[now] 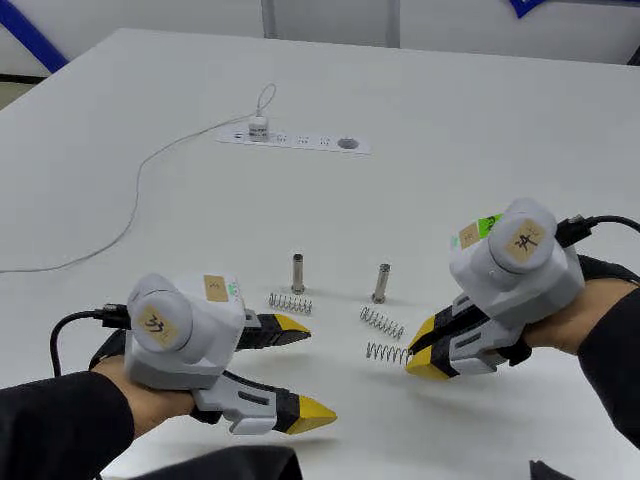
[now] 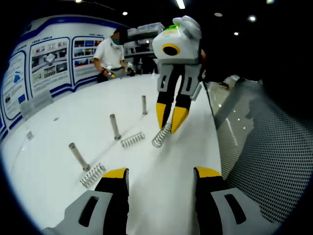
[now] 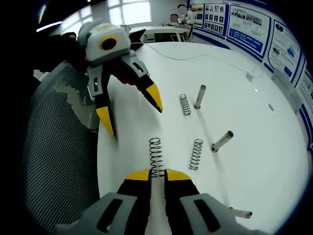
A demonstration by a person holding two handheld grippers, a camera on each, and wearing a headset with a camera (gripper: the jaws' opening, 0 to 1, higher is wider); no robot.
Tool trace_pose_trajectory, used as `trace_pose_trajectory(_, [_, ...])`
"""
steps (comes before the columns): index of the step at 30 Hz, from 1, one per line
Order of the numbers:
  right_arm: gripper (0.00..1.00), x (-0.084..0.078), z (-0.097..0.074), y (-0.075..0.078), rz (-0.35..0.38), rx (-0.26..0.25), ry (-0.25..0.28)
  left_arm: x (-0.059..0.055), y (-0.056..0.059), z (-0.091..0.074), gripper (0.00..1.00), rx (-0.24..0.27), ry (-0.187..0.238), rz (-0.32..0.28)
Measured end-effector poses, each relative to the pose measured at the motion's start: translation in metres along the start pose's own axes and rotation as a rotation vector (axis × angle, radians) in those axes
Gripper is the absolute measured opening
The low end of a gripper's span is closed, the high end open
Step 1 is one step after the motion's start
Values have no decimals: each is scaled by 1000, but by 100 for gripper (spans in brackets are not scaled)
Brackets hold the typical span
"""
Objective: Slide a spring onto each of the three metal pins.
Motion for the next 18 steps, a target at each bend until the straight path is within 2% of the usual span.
trace_pose_trajectory(11, [11, 19, 10, -19, -73, 58, -9, 7, 8, 5, 42, -50, 15, 53])
trace_pose_trajectory(18, [11, 22, 12, -29, -101, 82, -15, 9, 16, 7, 33, -85, 17, 68])
Point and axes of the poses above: the centre of the closed fingertips' face, and the gripper's own axes: z roughly forward along the fingers, y roughly to its right, x roughly out of its top, the point moved 3 cm from there along -z, roughly backward along the fingers, and after that the axes turned 8 degrees about y, right-handed, at the moved point
